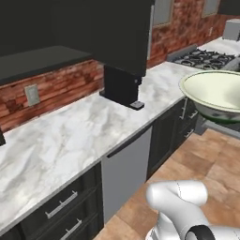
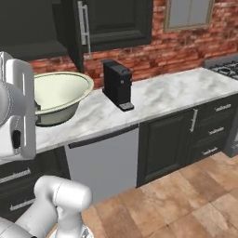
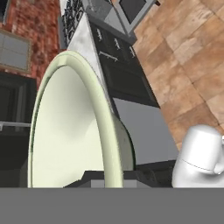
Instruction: Move the bowls from the cabinet to the plates on the dining table.
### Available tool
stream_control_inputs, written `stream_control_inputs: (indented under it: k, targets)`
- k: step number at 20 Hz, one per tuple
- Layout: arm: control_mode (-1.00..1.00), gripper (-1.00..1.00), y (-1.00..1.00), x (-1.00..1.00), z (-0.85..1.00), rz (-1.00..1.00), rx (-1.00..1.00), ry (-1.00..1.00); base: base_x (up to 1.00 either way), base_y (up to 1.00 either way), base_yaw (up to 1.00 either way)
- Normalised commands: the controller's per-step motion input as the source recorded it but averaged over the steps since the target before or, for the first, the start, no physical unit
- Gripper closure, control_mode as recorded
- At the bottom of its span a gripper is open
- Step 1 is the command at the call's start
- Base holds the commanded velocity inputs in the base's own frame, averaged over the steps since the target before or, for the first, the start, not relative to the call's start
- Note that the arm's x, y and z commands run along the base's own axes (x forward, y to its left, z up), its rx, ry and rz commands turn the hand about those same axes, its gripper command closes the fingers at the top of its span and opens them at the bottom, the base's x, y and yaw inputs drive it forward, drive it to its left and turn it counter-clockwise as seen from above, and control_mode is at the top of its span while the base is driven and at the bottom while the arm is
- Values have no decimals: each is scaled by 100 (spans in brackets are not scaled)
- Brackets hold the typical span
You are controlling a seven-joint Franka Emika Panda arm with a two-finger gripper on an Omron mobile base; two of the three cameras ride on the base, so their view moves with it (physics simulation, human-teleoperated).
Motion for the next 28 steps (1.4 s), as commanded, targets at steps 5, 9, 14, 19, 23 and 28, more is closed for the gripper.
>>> stream_control_inputs:
  k: [5,9,14,19,23,28]
  targets:
    - [100,100,0,0,0,0,0,0,0,0,-25]
    - [100,100,0,0,0,0,0,0,0,0,-25]
    - [100,100,0,0,0,0,0,0,0,0,-25]
    - [100,100,0,0,0,0,0,0,0,0,-25]
    - [100,100,0,0,0,0,0,0,0,0,-25]
    - [100,100,0,0,0,0,0,0,0,0,-25]
